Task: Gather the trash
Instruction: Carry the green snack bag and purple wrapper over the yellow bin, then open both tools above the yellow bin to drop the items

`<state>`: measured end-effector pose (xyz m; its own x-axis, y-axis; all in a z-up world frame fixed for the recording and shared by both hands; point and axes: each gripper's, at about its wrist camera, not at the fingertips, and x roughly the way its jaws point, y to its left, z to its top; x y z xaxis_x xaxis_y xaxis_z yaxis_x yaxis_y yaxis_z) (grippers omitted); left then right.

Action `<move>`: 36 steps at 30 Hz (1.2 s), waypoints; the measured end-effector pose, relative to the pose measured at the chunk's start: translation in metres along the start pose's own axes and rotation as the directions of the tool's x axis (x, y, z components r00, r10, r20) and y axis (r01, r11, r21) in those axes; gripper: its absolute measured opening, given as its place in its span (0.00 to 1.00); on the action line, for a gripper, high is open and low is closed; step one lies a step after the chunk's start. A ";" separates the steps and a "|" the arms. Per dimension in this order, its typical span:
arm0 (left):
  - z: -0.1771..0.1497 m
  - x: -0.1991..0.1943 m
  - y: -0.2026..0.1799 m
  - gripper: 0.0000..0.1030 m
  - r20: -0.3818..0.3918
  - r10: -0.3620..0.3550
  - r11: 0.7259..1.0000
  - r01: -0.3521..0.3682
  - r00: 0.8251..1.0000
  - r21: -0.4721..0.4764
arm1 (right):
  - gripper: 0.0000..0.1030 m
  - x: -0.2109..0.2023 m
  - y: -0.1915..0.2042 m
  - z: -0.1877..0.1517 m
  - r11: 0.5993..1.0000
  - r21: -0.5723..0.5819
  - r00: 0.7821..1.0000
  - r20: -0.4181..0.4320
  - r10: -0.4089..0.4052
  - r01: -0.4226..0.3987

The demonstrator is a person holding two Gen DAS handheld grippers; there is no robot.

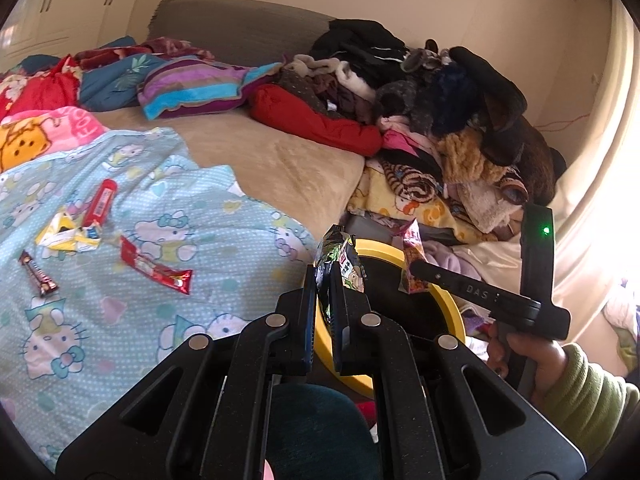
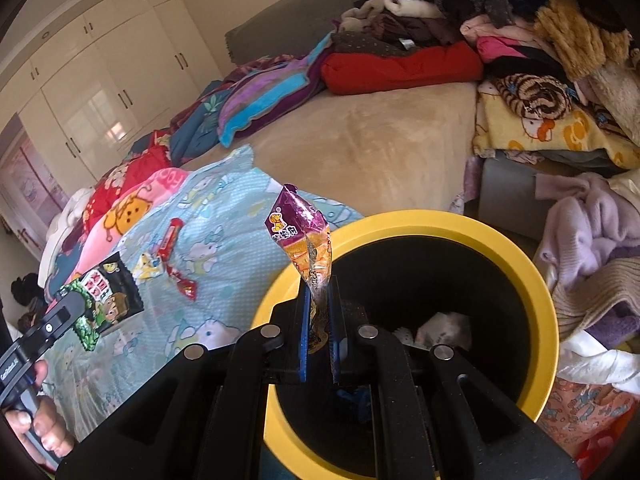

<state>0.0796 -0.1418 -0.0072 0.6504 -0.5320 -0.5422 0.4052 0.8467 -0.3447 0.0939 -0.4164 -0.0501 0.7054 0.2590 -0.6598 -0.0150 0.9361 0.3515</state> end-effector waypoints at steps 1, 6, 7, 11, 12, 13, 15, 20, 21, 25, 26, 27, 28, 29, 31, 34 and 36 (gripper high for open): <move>0.000 0.002 -0.003 0.03 -0.003 -0.005 1.000 0.005 1.000 0.006 | 0.08 0.000 -0.002 0.000 1.000 0.002 1.000 -0.003 -0.002 0.002; -0.001 0.010 -0.015 0.03 -0.019 -0.019 0.999 0.019 1.000 0.027 | 0.08 0.003 -0.012 0.001 1.000 0.019 1.000 -0.012 -0.013 0.014; -0.002 0.012 -0.018 0.03 -0.023 -0.023 0.999 0.024 0.999 0.032 | 0.08 0.003 -0.012 0.001 1.000 0.022 1.000 -0.013 -0.015 0.016; -0.003 0.018 -0.026 0.03 -0.034 -0.034 0.999 0.035 0.999 0.041 | 0.08 0.004 -0.021 0.000 0.999 0.041 1.000 -0.017 -0.024 0.024; -0.003 0.019 -0.029 0.03 -0.036 -0.035 0.998 0.037 0.999 0.047 | 0.08 0.004 -0.023 0.000 0.999 0.048 1.000 -0.019 -0.025 0.026; -0.004 0.020 -0.030 0.03 -0.038 -0.038 0.998 0.040 0.999 0.051 | 0.08 0.004 -0.025 0.000 0.998 0.051 0.999 -0.019 -0.026 0.027; -0.004 0.024 -0.034 0.03 -0.044 -0.043 0.997 0.046 0.998 0.056 | 0.08 0.003 -0.029 0.000 0.998 0.061 0.999 -0.019 -0.027 0.028; -0.008 0.036 -0.040 0.03 -0.068 -0.055 0.996 0.059 0.996 0.061 | 0.08 0.004 -0.039 0.001 0.996 0.078 0.999 -0.025 -0.035 0.037; -0.009 0.039 -0.041 0.03 -0.074 -0.056 0.996 0.061 0.996 0.063 | 0.08 0.004 -0.040 0.001 0.996 0.080 0.999 -0.027 -0.037 0.039; -0.012 0.049 -0.046 0.03 -0.091 -0.056 0.995 0.063 0.994 0.076 | 0.08 0.005 -0.045 -0.001 0.995 0.089 0.999 -0.033 -0.040 0.043; -0.012 0.052 -0.047 0.03 -0.095 -0.054 0.995 0.062 0.994 0.080 | 0.08 0.005 -0.047 -0.001 0.995 0.093 0.999 -0.034 -0.042 0.045; -0.012 0.055 -0.048 0.03 -0.100 -0.054 0.995 0.062 0.994 0.081 | 0.08 0.005 -0.048 0.000 0.994 0.097 0.998 -0.035 -0.042 0.045; -0.012 0.057 -0.048 0.03 -0.104 -0.054 0.995 0.063 0.993 0.082 | 0.08 0.006 -0.050 0.000 0.994 0.100 0.998 -0.037 -0.043 0.046; -0.012 0.061 -0.049 0.03 -0.109 -0.054 0.995 0.063 0.993 0.083 | 0.08 0.006 -0.052 0.000 0.993 0.105 0.998 -0.037 -0.044 0.048; -0.013 0.068 -0.051 0.03 -0.120 -0.052 0.994 0.062 0.991 0.088 | 0.08 0.006 -0.054 -0.001 0.992 0.111 0.998 -0.039 -0.048 0.052; -0.015 0.078 -0.054 0.03 -0.138 -0.051 0.993 0.065 0.989 0.097 | 0.08 0.007 -0.059 -0.001 0.991 0.121 0.998 -0.043 -0.051 0.056; -0.017 0.084 -0.056 0.03 -0.147 -0.049 0.992 0.065 0.988 0.107 | 0.08 0.008 -0.061 -0.001 0.991 0.125 0.998 -0.046 -0.051 0.057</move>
<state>0.1008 -0.2345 -0.0462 0.5281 -0.5678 -0.6314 0.5135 0.8058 -0.2951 0.0997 -0.4710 -0.0776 0.6718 0.2214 -0.7069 0.1135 0.9123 0.3936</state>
